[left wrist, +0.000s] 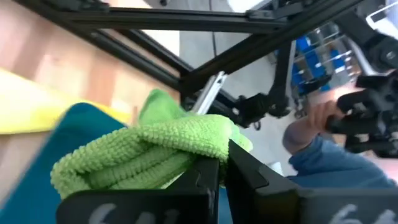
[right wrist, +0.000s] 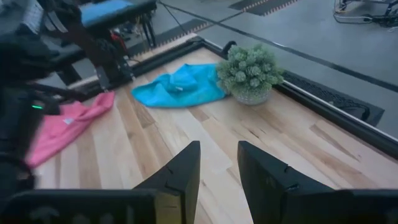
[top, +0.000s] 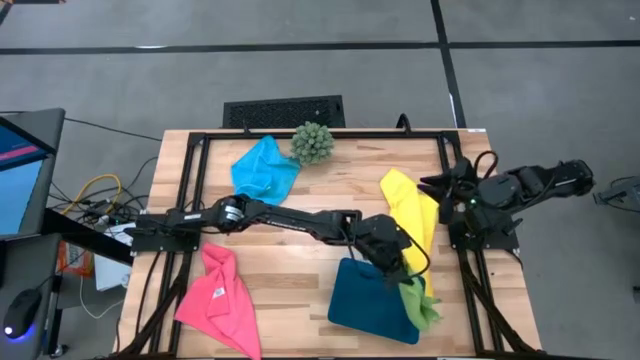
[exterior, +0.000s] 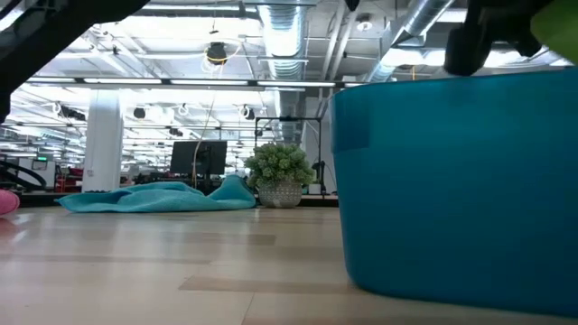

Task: Fold microfiber towels
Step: Put the folded green microfiber cloth into the blue bin

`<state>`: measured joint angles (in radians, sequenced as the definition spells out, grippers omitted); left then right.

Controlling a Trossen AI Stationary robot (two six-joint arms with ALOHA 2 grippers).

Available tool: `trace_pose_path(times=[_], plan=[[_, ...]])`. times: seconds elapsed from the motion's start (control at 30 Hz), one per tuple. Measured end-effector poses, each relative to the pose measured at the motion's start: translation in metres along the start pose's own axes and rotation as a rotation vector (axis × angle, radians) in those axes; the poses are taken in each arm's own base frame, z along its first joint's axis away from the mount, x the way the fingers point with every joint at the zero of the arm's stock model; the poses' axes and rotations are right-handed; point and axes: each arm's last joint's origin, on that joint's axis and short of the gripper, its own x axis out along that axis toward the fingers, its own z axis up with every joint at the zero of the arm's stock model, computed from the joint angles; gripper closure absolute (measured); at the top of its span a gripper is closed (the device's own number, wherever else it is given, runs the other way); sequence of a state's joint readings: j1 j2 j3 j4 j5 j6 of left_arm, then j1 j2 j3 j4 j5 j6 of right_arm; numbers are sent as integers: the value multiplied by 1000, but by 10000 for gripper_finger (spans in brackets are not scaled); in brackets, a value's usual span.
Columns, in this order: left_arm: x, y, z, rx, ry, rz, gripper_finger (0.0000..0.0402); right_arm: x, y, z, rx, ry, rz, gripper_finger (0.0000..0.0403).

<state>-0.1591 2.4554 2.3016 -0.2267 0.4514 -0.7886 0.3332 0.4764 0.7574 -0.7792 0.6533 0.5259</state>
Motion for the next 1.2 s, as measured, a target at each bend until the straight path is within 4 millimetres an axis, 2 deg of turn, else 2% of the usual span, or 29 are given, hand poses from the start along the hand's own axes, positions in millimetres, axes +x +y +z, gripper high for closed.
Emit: trace_pose_path(times=[0.13, 0.2, 0.33, 0.43, 0.57, 0.67, 0.93, 1.2], plan=[[-2, -4, -1, -2, 37, 17, 401, -5, -4, 1, 18, -20, 13, 269], [-7, -10, 7, 21, 16, 0, 401, -6, -5, 1, 22, -25, 16, 269], [-32, -30, 33, 77, -114, -68, 401, -7, -5, 1, 25, -29, 17, 269], [-41, -28, 43, 82, -144, -72, 401, -8, -6, 1, 27, -32, 19, 269], [-35, -15, 41, 66, -145, -37, 401, -8, -6, 1, 27, -33, 19, 269], [-31, -12, 41, 62, -167, -51, 401, -8, -6, 1, 26, -33, 19, 269], [-34, -24, 52, 134, -361, -89, 401, -10, -7, 5, 27, -47, 12, 269], [-27, -31, 45, 279, -471, 65, 401, -16, -7, 13, 28, -72, 22, 269]])
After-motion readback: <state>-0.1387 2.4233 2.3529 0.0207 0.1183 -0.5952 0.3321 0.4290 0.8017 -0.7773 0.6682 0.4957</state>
